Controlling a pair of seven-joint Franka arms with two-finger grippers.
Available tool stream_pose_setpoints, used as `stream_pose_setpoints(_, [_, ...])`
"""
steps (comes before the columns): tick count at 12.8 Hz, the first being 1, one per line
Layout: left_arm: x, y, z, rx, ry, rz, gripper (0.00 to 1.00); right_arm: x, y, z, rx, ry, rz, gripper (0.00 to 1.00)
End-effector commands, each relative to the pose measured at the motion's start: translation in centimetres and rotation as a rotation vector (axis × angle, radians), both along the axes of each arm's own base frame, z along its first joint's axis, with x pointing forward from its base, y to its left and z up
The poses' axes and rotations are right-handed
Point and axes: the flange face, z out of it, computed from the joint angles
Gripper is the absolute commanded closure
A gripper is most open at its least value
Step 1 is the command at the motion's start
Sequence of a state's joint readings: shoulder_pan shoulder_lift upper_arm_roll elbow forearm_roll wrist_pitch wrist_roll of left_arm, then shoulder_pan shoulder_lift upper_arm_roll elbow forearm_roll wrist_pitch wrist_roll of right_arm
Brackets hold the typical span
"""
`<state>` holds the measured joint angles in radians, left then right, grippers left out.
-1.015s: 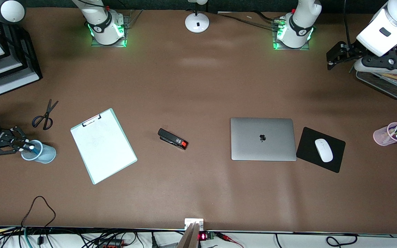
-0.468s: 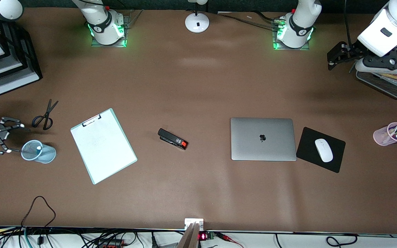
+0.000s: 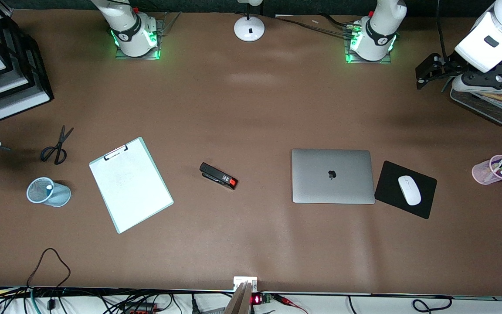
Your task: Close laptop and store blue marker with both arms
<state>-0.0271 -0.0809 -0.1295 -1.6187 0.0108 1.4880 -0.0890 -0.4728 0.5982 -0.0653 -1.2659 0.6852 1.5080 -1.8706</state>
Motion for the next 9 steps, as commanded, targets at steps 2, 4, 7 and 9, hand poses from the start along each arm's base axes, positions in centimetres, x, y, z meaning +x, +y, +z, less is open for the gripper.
stream_pose_setpoints(2, [0.0, 0.3, 0.0, -0.028, -0.001, -0.018, 0.0, 0.6, 5.0, 5.6, -0.08, 0.116, -0.022, 0.0])
stream_pose_setpoints(4, [0.0, 0.3, -0.1, -0.027, 0.001, -0.018, 0.0, 2.0, 8.7, 8.4, -0.133, 0.159, -0.038, 0.0])
stream_pose_setpoints(7, [0.0, 0.3, -0.1, -0.027, 0.001, -0.018, 0.0, 3.5, 14.9, 8.6, -0.195, 0.251, -0.067, 0.0])
stream_pose_setpoints(9, [0.0, 0.4, -0.1, -0.027, 0.001, -0.016, 0.0, 4.1, 17.8, 8.7, -0.211, 0.315, -0.135, 0.0])
